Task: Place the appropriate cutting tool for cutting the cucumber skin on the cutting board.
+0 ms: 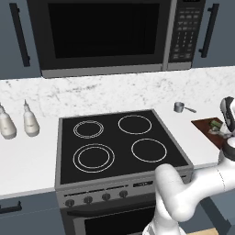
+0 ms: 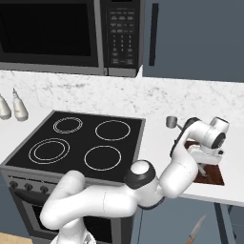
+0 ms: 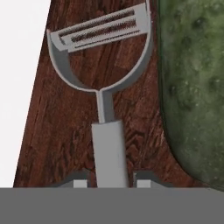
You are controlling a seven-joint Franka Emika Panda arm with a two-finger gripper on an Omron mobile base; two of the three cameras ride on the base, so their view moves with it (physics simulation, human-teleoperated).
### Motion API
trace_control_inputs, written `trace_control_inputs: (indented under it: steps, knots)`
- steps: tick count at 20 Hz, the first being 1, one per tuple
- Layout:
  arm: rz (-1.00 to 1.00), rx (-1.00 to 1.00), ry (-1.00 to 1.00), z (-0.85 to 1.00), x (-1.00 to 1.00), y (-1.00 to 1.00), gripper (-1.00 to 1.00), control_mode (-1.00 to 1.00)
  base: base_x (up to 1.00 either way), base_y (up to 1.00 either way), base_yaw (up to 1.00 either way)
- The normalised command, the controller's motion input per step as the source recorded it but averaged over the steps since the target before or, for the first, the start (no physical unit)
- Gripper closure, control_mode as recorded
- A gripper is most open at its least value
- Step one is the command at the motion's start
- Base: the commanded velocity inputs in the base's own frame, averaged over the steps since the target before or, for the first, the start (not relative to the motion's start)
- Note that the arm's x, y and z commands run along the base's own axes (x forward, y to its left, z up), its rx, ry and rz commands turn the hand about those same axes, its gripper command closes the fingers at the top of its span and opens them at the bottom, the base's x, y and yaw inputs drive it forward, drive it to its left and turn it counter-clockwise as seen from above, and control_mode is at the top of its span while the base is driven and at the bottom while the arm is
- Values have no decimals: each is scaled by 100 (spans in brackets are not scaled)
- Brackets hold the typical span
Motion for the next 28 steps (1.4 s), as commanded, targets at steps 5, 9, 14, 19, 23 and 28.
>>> trace_control_inputs:
  steps: [5,9,14,19,23,28]
  knots:
    - [0,0,-2,-19,0,0,-100,-100,0,0,0]
    - [0,0,-4,-2,0,0,-100,-100,0,0,0]
    - [0,0,-6,55,-20,7,-100,-100,0,0,0]
    - [-4,-6,-13,88,-50,42,-100,-100,0,0,0]
    - [-10,-14,-19,49,-87,67,-100,-100,0,0,0]
    - [-15,-18,-29,1,-100,89,-100,-100,0,0,0]
